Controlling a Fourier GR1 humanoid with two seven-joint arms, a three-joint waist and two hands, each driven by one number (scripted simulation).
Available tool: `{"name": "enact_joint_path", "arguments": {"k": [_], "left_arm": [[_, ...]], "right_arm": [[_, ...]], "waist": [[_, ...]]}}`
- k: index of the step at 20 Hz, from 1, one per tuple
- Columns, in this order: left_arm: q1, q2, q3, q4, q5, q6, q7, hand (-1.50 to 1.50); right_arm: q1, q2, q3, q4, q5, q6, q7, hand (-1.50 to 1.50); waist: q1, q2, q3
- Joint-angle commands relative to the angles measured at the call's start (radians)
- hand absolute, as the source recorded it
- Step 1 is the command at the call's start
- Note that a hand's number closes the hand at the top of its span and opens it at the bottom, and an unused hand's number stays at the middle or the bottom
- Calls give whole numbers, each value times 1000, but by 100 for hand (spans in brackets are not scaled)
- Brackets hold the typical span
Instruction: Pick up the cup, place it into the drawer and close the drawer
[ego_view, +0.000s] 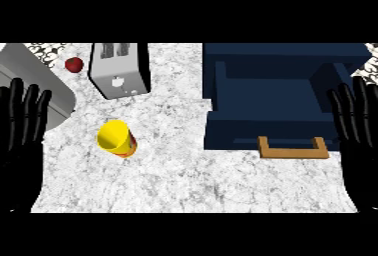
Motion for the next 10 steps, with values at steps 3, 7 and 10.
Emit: {"name": "enact_joint_path", "arguments": {"k": [3,7,10], "left_arm": [[-36,61,26,-40,126,-100,86,-150],[-38,27,73,140,311,-130,147,-150],[-9,71,144,204,400,-196,126,-150]], "right_arm": [[45,-12,-7,1,23,20,-83,-150],[10,-55,57,11,4,80,73,-150],[-8,-77,15,20,-46,97,111,-150]], "waist": [[-12,27,9],[-11,33,6],[-8,30,7]]}}
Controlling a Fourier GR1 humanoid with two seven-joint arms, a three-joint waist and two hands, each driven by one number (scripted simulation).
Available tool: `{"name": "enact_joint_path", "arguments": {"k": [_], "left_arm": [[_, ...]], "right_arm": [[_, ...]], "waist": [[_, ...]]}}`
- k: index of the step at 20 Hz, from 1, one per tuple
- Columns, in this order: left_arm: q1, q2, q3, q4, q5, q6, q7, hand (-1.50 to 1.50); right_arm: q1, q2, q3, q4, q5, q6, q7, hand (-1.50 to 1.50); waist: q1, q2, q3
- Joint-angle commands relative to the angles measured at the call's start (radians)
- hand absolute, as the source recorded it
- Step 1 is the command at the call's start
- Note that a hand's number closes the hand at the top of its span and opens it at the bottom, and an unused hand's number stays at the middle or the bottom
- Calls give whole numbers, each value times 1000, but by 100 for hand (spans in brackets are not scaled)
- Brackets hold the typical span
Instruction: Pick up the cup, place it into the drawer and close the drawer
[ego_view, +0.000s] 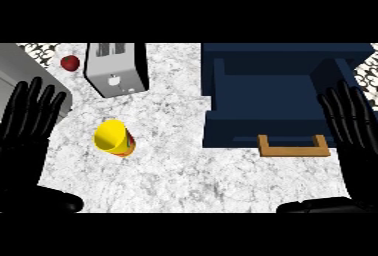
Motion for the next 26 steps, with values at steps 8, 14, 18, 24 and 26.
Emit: {"name": "enact_joint_path", "arguments": {"k": [8,14,18,24,26], "left_arm": [[-110,45,95,359,39,-59,-66,-150],[-153,57,100,562,-10,-85,-152,-150],[-210,65,114,693,-28,-80,-190,-150],[-223,75,135,971,-104,-99,-392,-150],[-163,46,115,1007,-134,-112,-497,-150]], "right_arm": [[-117,0,11,115,1,19,50,-150],[-197,-69,-92,212,-74,87,28,-150],[-162,-38,-53,185,-14,61,-7,-150],[-241,-67,-102,194,-80,74,55,-150],[-190,-57,-95,255,-34,85,-61,-150]], "waist": [[-1,2,1],[-2,2,1],[-4,1,1],[-8,3,1],[-4,3,1]]}}
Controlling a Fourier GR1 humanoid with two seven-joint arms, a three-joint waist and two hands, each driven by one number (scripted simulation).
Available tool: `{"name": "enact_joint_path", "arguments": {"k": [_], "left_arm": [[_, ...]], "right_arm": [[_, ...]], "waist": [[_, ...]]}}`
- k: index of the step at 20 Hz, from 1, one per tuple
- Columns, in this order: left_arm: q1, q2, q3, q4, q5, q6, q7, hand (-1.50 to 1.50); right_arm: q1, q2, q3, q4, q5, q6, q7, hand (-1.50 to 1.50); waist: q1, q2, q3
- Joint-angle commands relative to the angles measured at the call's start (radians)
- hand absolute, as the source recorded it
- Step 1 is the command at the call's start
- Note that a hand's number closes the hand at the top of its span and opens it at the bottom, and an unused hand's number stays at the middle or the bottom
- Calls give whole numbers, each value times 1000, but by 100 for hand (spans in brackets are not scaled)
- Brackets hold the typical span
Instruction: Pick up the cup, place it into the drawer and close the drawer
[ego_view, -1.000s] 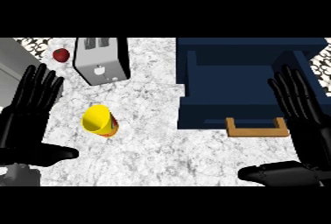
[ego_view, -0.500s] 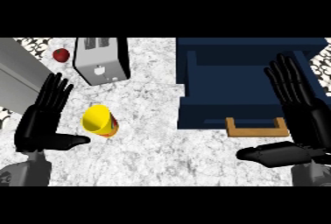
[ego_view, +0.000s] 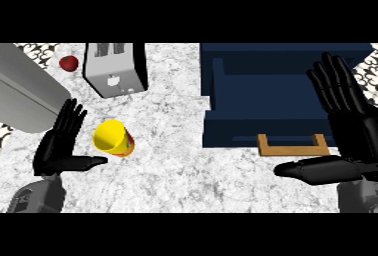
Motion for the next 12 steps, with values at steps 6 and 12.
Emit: {"name": "enact_joint_path", "arguments": {"k": [6,12], "left_arm": [[-126,51,29,410,-67,-28,-248,-150],[-193,95,49,733,-131,-55,-489,-150]], "right_arm": [[-48,-28,-53,39,-28,14,7,-150],[-68,-24,-45,-4,-41,2,58,-150]], "waist": [[0,0,0],[-7,3,-1]]}}
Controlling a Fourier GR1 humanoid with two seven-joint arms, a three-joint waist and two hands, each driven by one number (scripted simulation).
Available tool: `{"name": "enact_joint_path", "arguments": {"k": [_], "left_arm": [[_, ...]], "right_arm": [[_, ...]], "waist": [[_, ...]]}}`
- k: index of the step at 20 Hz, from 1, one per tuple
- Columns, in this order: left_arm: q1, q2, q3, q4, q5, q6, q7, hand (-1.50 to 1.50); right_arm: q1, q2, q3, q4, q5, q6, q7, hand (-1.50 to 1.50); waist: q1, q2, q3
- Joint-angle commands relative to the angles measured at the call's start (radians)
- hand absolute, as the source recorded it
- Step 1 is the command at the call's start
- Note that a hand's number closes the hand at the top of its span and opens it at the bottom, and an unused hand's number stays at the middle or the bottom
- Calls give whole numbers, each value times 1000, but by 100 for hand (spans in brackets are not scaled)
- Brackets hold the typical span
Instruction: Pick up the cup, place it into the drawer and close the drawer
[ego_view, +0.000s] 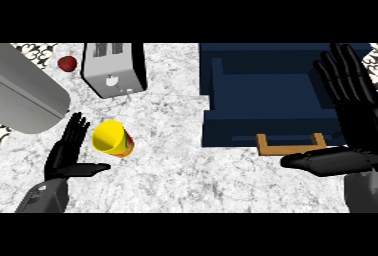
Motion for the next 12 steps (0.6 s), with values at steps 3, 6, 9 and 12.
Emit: {"name": "enact_joint_path", "arguments": {"k": [3,6,9,12], "left_arm": [[-83,23,13,275,-56,1,-218,-150],[-103,17,24,323,-55,-4,-284,-150],[-114,-32,12,326,-66,42,-302,-150],[-127,27,24,344,-59,-20,-308,-150]], "right_arm": [[-22,-16,-23,-21,-38,6,51,-150],[-14,-8,0,-20,-19,13,26,-150],[-79,-1,4,6,-8,-19,61,-150],[-8,3,8,59,9,19,-43,-150]], "waist": [[-11,4,-2],[-14,5,-2],[-11,5,-2],[-11,7,-2]]}}
